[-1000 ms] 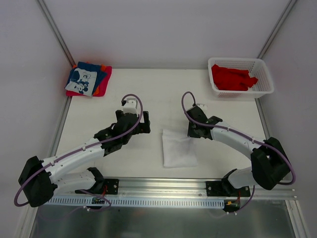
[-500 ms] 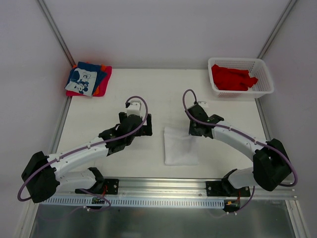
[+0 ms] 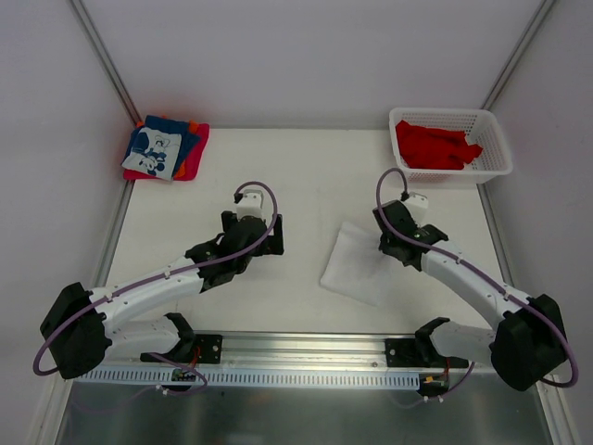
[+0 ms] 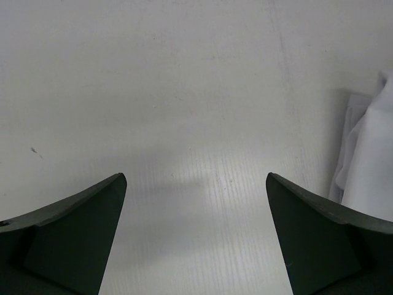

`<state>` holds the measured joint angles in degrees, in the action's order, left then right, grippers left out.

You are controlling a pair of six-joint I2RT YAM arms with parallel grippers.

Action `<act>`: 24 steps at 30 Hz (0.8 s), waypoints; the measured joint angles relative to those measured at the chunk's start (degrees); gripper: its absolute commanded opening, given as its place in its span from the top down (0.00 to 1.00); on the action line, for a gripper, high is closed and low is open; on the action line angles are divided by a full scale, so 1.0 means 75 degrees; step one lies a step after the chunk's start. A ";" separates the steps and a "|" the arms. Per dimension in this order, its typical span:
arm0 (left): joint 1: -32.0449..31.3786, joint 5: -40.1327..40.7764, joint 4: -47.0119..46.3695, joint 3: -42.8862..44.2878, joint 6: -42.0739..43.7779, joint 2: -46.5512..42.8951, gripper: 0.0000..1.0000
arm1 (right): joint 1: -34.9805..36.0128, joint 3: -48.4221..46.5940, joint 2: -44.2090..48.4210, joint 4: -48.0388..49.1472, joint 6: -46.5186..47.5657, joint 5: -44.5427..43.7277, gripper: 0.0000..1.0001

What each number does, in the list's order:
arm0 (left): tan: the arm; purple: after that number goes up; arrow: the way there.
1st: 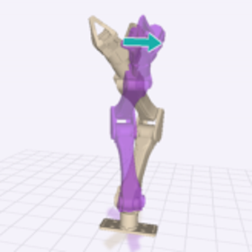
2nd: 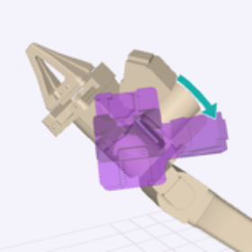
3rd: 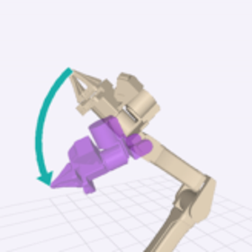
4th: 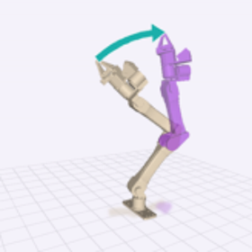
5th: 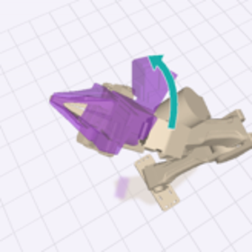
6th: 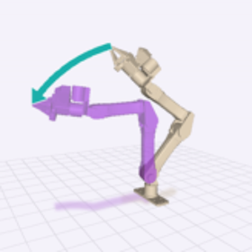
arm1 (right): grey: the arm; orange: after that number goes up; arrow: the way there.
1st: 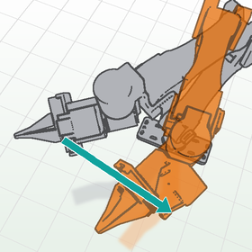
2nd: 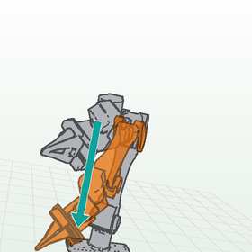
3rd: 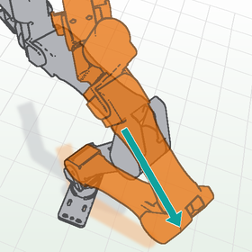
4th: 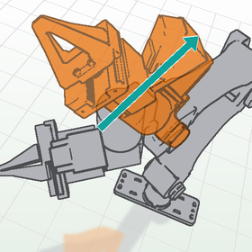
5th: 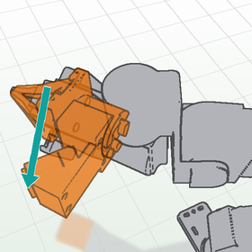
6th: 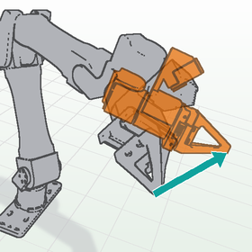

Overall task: Fold and stack the t-shirts
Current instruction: Neatly place the folded tshirt to the corner

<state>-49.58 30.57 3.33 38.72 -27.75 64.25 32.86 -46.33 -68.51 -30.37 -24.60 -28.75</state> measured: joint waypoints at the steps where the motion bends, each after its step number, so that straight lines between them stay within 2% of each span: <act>1: 0.0003 0.0003 -0.0003 0.0000 0.0000 0.0000 0.01 | -0.0152 0.0149 0.0102 -0.0047 -0.0152 -0.0122 0.99; 8: 0.0000 0.0012 -0.0009 0.0000 0.0003 0.0050 0.01 | -0.0565 0.0965 0.0067 -0.0356 -0.0941 -0.0548 0.99; 19: 0.0000 0.0012 -0.0009 0.0000 0.0012 0.0076 0.01 | -0.0568 0.1638 0.0038 -0.0219 -0.1393 -0.0227 0.99; 20: 0.0000 0.0012 -0.0009 0.0000 0.0012 0.0076 0.01 | -0.0568 0.1728 0.0160 -0.0259 -0.1437 -0.0233 0.94; 21: 0.0000 0.0012 -0.0009 0.0000 0.0015 0.0076 0.01 | -0.0568 0.1804 0.0341 -0.0338 -0.1489 -0.0236 0.84; 22: 0.0000 0.0012 -0.0009 0.0000 0.0015 0.0076 0.01 | -0.0568 0.1845 0.0516 -0.0428 -0.1553 -0.0245 0.44; 23: 0.0000 0.0012 -0.0009 0.0000 0.0012 0.0076 0.01 | -0.0568 0.1874 0.0752 -0.0548 -0.1638 -0.0259 0.22; 24: 0.0000 0.0012 -0.0009 0.0000 0.0012 0.0076 0.01 | -0.0568 0.1883 0.0979 -0.0659 -0.1647 -0.0286 0.07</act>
<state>-49.58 30.65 3.27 38.72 -27.66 64.82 28.60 -32.21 -61.17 -35.31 -36.95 -30.89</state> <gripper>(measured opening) 0.990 0.567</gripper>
